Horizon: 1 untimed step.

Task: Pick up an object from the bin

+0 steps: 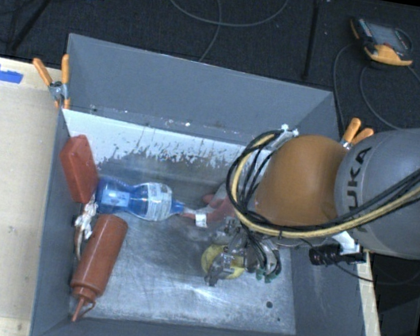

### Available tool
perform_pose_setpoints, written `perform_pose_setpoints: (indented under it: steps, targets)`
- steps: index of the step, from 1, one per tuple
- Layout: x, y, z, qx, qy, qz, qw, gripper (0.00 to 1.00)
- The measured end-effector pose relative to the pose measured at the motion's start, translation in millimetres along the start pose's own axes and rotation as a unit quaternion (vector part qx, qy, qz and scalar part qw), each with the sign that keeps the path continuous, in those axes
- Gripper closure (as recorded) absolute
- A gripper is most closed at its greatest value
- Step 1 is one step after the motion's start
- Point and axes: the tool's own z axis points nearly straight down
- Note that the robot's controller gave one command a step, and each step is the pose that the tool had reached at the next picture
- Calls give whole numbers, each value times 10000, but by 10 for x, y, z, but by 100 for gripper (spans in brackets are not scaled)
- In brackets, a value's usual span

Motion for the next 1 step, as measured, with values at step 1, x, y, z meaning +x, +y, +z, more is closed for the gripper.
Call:
perform_pose_setpoints:
  steps: [1]
  targets:
    - [-165, -26, -747, 0, 15, -134, 9999, 100]
